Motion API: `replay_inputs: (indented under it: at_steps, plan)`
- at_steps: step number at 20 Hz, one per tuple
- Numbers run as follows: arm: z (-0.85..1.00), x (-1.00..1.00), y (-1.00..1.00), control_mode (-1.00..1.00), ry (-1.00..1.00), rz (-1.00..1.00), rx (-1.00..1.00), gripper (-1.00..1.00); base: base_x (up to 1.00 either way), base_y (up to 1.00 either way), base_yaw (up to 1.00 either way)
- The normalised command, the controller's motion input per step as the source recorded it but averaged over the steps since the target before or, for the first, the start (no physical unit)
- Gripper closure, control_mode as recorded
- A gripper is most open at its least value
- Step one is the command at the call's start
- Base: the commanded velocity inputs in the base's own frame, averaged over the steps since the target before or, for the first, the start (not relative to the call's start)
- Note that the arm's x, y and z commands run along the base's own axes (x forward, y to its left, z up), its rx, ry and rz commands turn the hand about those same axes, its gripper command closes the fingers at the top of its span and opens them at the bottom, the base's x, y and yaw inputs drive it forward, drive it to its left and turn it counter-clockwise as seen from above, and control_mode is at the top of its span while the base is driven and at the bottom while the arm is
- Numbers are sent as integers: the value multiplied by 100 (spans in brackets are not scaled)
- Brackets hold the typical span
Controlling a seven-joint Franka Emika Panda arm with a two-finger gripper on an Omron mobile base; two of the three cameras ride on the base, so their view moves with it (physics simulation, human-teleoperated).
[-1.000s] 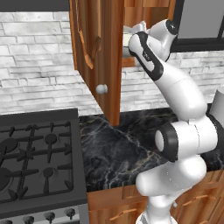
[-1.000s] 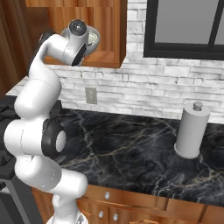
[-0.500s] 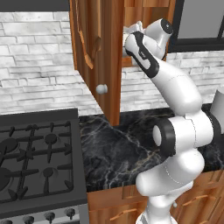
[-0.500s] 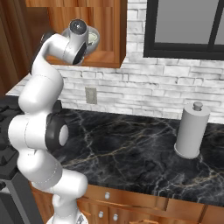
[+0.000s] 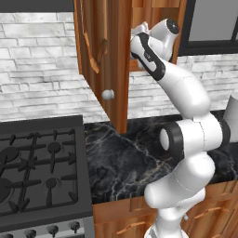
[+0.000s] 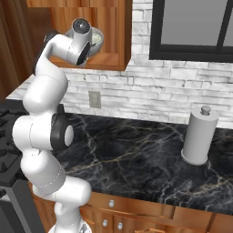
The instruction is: Pick up the bowls on the counter and stack them on top of one another in the open cabinet. Place the smaller bowl on top of the larger bowl.
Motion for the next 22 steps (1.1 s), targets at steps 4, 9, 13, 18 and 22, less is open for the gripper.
replay_inputs:
  at_steps: [4, 9, 13, 18, 22]
  plan:
    - [-3, 15, 6, -100, 3, 0, -2, 100, 0, 0, 0]
    - [-10, 7, 7, -100, 2, 0, -3, 100, 0, 0, 0]
    - [-8, 1, 8, -100, 1, 0, -2, -100, 0, 0, 0]
    - [-4, 2, 6, -100, 0, 0, -2, -100, 0, 0, 0]
    - [-1, 1, 4, -100, 0, 0, -1, -100, 0, 0, 0]
